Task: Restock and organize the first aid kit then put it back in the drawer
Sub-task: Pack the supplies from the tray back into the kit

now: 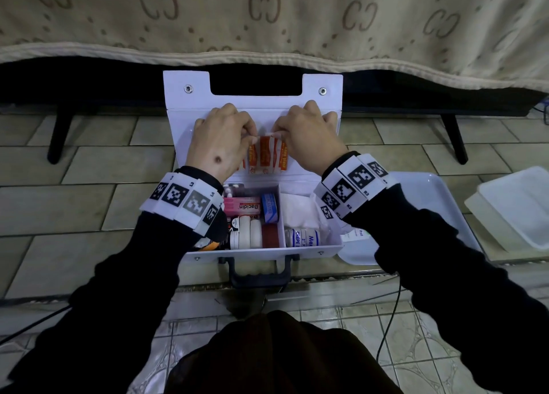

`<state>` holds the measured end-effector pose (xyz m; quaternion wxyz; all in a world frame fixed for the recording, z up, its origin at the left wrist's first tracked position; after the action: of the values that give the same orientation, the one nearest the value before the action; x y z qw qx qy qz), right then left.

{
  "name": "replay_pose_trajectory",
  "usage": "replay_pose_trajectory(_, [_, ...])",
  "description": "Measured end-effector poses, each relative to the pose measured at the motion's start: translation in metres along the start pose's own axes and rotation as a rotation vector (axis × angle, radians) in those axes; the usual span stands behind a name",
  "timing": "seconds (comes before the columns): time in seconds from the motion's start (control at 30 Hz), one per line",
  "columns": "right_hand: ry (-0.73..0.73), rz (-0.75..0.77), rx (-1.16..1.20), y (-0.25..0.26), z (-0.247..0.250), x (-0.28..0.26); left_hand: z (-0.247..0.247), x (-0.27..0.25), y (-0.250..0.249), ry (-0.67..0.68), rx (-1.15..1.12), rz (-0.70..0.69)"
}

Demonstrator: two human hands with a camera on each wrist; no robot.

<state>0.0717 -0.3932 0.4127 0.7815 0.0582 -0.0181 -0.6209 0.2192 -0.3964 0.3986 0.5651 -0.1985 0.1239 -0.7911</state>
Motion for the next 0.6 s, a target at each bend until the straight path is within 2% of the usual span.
replay_pose_trajectory(0.3, [-0.06, -0.016, -0.041, 0.003, -0.013, -0.005, 0.0, 0.0, 0.001, -0.004, 0.01, -0.006])
replay_pose_trajectory(0.4, [-0.161, -0.051, 0.12, -0.003, -0.006, -0.017, -0.001, -0.001, 0.002, -0.009, 0.015, -0.011])
replay_pose_trajectory(0.53, [-0.318, -0.197, 0.412, -0.055, 0.013, -0.026, -0.001, -0.001, 0.003, -0.002, 0.01, -0.023])
replay_pose_trajectory(0.57, [-0.281, -0.264, 0.437, -0.074, 0.016, -0.026, -0.001, 0.0, 0.004, -0.003, 0.013, -0.026])
replay_pose_trajectory(0.6, [-0.186, -0.336, 0.426, -0.093, 0.017, -0.028, -0.001, 0.0, 0.004, -0.003, 0.014, -0.026])
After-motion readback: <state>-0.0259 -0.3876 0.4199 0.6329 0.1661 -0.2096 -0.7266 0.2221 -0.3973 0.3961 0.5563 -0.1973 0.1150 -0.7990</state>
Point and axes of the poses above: each hand's wrist, its own x-axis towards the middle knuckle, its own z-axis out of the back of the hand, y = z × x, the point moved 1 cm from there along x, towards the middle knuckle, and after that the axes turned 7 degrees about y, right-handed, at the moved point
